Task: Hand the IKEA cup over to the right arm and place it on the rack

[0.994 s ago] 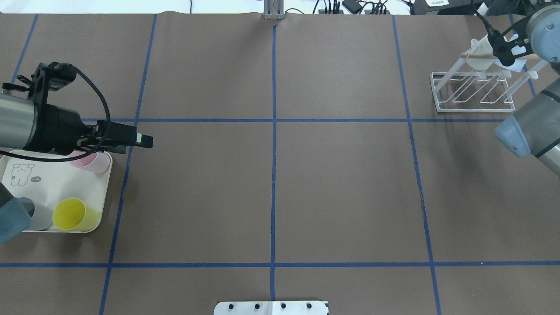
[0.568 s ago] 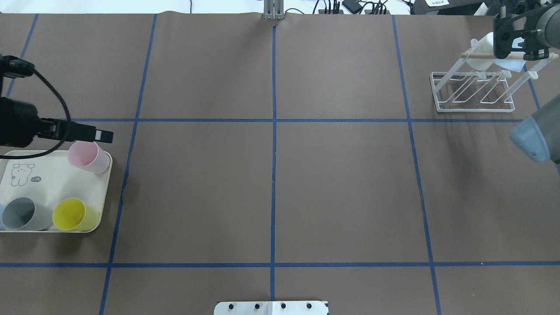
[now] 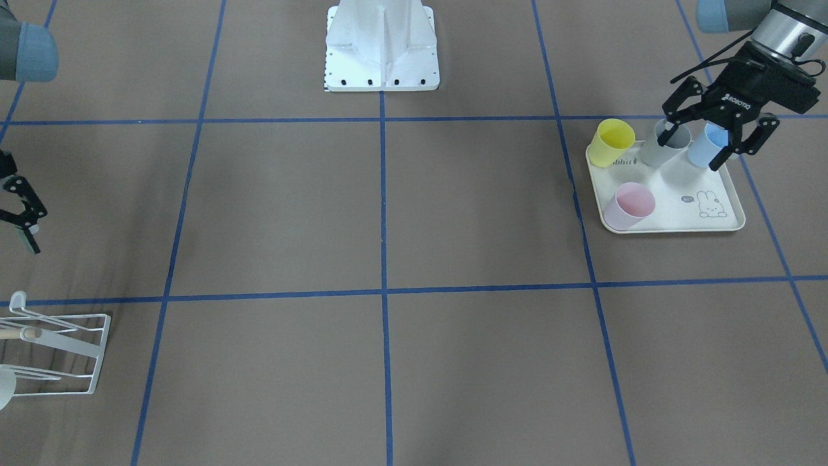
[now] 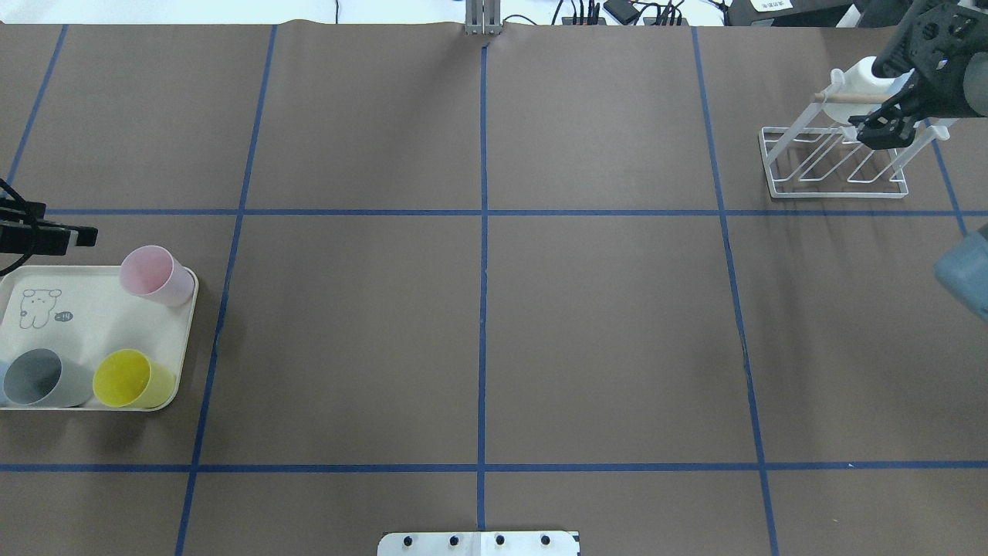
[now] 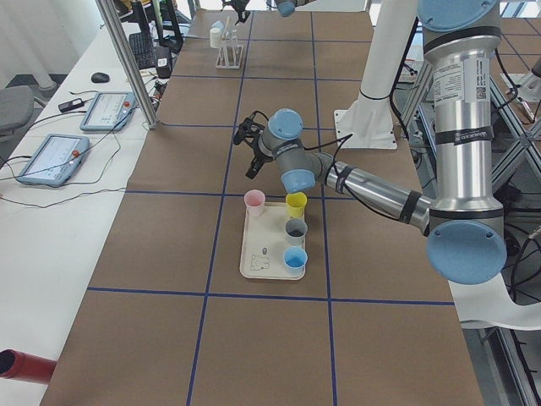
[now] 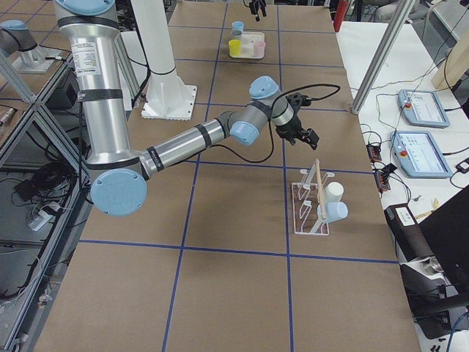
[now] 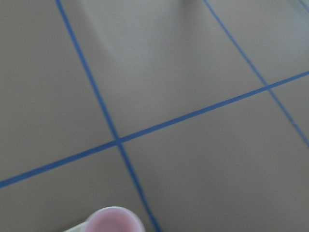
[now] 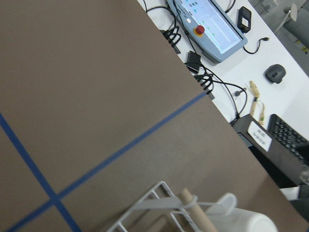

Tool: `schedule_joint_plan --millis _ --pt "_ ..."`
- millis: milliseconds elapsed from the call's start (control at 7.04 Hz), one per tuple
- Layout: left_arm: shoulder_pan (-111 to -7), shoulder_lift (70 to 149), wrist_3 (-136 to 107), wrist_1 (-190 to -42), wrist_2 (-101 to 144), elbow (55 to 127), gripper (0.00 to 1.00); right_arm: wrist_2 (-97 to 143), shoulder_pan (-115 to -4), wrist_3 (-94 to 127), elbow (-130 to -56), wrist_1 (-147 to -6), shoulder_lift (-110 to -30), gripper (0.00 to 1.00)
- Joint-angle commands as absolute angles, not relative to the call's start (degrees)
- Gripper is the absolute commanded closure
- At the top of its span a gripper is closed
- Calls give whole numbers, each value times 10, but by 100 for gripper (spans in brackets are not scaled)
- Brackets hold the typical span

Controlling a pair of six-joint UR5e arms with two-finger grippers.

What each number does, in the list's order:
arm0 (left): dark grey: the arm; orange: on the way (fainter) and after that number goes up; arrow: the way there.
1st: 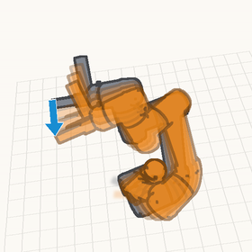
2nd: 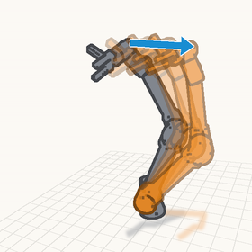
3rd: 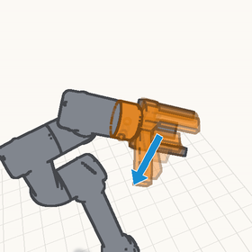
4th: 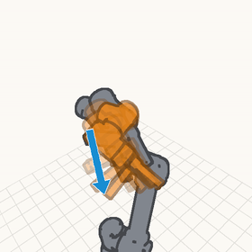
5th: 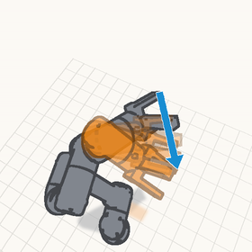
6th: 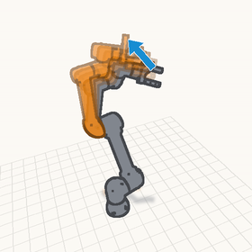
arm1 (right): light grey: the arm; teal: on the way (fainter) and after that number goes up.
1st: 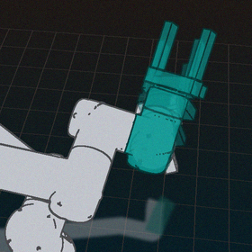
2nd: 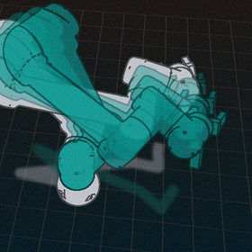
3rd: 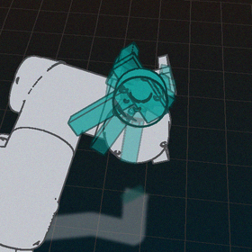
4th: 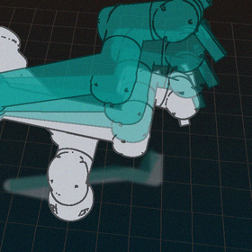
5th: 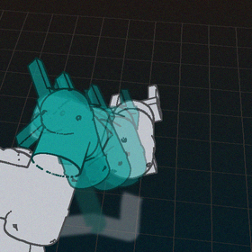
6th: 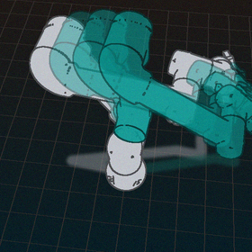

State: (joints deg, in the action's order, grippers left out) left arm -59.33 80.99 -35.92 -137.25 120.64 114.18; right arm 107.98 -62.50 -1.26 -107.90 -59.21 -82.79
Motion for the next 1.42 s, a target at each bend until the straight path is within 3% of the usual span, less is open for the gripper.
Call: schedule_joint_plan --millis 0,426,852,1136,1278 --pt "-592 823 -360 -1379 1197 1122 0 1137 -582 99 -1082 -520 -830 0" --pt "-571 862 -396 -1403 1185 1051 0 1132 -520 164 -987 -215 -824 0" --pt "-534 860 -399 -1446 1145 991 4 1131 -509 166 -982 -185 -820 0" --pt "-521 855 -400 -1479 1145 967 35 1131 -509 166 -981 -184 -820 0" --pt "-513 854 -403 -1481 1145 967 36 1132 -509 167 -979 -184 -820 0"
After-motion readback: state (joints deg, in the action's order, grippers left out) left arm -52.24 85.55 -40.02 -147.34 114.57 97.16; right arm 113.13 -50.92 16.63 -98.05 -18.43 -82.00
